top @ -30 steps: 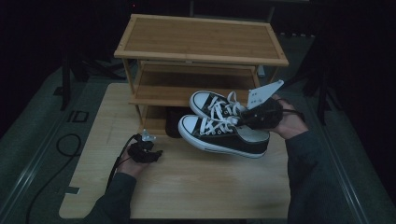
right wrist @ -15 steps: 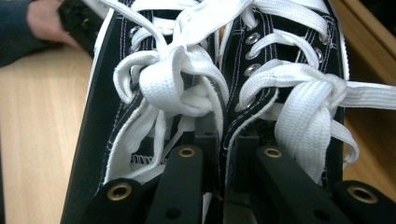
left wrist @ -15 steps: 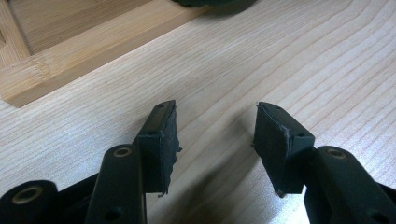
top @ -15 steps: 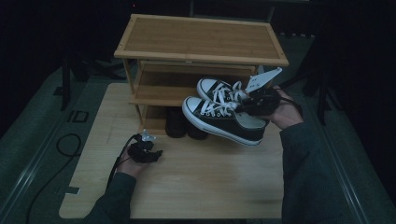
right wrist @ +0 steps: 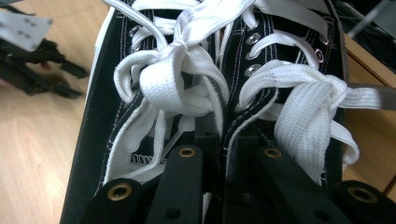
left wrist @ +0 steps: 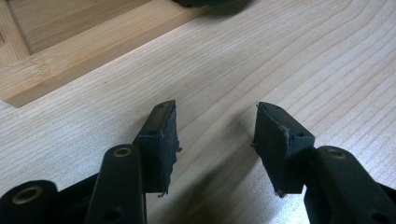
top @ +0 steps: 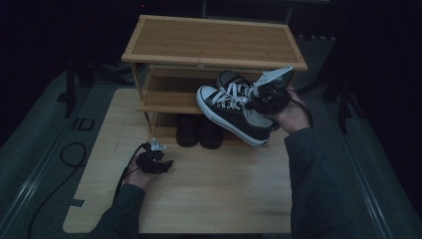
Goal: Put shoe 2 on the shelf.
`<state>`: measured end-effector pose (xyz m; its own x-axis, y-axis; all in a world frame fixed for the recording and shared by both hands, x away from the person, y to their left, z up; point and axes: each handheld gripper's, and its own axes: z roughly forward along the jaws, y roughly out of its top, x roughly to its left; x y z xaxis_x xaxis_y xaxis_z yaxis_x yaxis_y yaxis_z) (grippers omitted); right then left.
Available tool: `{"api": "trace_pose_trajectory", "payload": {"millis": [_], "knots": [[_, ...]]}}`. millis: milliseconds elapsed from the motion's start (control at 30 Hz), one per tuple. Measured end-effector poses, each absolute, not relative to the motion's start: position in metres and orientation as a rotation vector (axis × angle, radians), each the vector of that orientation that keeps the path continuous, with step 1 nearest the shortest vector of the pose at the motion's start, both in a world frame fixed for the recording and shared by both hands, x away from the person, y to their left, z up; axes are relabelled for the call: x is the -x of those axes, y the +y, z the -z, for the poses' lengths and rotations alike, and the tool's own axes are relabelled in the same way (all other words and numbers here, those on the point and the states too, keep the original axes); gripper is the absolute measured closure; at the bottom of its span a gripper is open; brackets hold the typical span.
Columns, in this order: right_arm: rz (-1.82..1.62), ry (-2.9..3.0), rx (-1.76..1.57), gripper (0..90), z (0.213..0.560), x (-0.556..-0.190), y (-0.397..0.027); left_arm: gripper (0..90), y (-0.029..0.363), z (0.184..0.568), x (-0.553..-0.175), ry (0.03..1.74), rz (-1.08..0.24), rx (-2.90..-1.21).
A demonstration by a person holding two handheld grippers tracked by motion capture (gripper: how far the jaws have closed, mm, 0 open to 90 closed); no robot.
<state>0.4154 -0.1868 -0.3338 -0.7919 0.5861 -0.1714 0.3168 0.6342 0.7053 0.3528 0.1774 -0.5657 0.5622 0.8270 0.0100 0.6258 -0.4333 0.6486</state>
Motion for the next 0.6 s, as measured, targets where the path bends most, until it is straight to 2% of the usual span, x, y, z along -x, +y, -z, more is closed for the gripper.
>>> {"api": "trace_pose_trajectory", "payload": {"millis": [600], "knots": [[-0.947,2.358,-0.813,85.0,0.3399,-0.4172,-0.1762,50.0,0.1771,0.5655,-0.3530,1.159,-0.441,-2.204]]}}
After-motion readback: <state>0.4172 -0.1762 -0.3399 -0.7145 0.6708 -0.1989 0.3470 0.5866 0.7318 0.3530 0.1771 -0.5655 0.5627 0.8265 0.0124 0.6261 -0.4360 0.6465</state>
